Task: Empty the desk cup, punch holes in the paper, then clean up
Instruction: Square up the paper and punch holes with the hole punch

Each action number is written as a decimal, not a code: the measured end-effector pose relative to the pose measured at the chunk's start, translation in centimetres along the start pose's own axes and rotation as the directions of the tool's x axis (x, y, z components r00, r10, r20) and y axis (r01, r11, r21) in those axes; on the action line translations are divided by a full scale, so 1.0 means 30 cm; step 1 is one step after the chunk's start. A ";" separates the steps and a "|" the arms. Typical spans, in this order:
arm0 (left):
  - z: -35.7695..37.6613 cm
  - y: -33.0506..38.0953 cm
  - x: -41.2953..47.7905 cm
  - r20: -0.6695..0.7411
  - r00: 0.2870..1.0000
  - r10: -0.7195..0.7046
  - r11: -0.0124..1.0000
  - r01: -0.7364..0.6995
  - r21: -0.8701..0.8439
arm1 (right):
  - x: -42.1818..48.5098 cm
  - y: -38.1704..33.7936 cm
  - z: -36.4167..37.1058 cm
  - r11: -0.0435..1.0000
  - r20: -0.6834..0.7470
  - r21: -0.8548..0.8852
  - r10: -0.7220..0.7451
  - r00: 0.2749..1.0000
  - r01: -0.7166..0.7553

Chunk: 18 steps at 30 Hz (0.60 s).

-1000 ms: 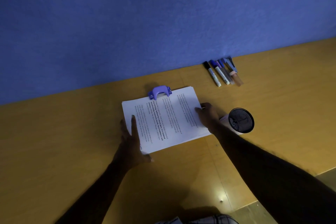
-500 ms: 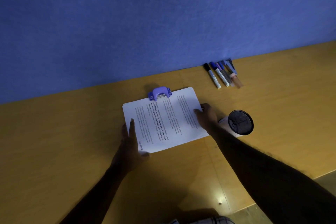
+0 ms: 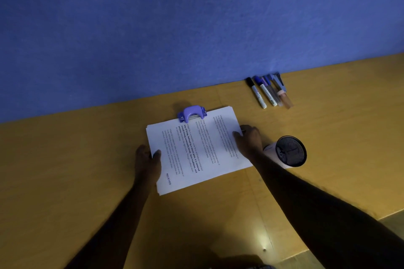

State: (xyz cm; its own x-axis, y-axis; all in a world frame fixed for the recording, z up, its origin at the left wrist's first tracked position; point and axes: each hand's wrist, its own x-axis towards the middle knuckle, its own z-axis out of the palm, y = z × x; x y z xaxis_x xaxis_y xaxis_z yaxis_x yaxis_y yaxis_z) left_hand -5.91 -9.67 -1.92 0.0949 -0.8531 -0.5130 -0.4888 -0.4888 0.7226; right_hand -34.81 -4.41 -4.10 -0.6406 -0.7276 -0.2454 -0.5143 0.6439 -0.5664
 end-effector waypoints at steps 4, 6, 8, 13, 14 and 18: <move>0.011 0.010 0.020 0.011 0.997 0.082 0.992 -0.083 0.090 | 0.007 -0.012 -0.006 0.998 0.007 -0.052 -0.028 1.000 0.029; 0.018 0.014 0.020 0.026 0.994 0.103 0.988 -0.105 0.110 | 0.007 -0.021 -0.010 0.996 0.010 -0.075 -0.041 0.999 0.042; 0.024 0.019 0.020 0.039 0.993 0.116 0.986 -0.119 0.118 | 0.008 -0.028 -0.014 0.993 0.008 -0.102 -0.063 0.998 0.063; 0.021 0.009 0.026 0.023 0.992 0.125 0.983 -0.127 0.131 | 0.018 -0.038 -0.019 0.986 -0.007 -0.151 -0.077 0.997 0.075; 0.019 0.005 0.029 0.016 0.991 0.132 0.982 -0.133 0.132 | 0.022 -0.038 -0.019 0.985 -0.006 -0.157 -0.077 0.997 0.075; 0.021 -0.005 0.030 0.003 0.987 0.164 0.980 -0.163 0.119 | 0.030 -0.034 -0.021 0.979 -0.016 -0.190 -0.081 0.997 0.076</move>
State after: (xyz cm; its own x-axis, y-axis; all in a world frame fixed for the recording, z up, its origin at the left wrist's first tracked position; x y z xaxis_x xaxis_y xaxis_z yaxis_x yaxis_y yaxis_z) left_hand -6.30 -10.26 -2.78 0.0107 -0.9210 -0.3895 -0.5971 -0.3184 0.7363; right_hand -35.23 -5.58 -3.24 -0.6060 -0.7734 -0.1860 -0.6608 0.6197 -0.4234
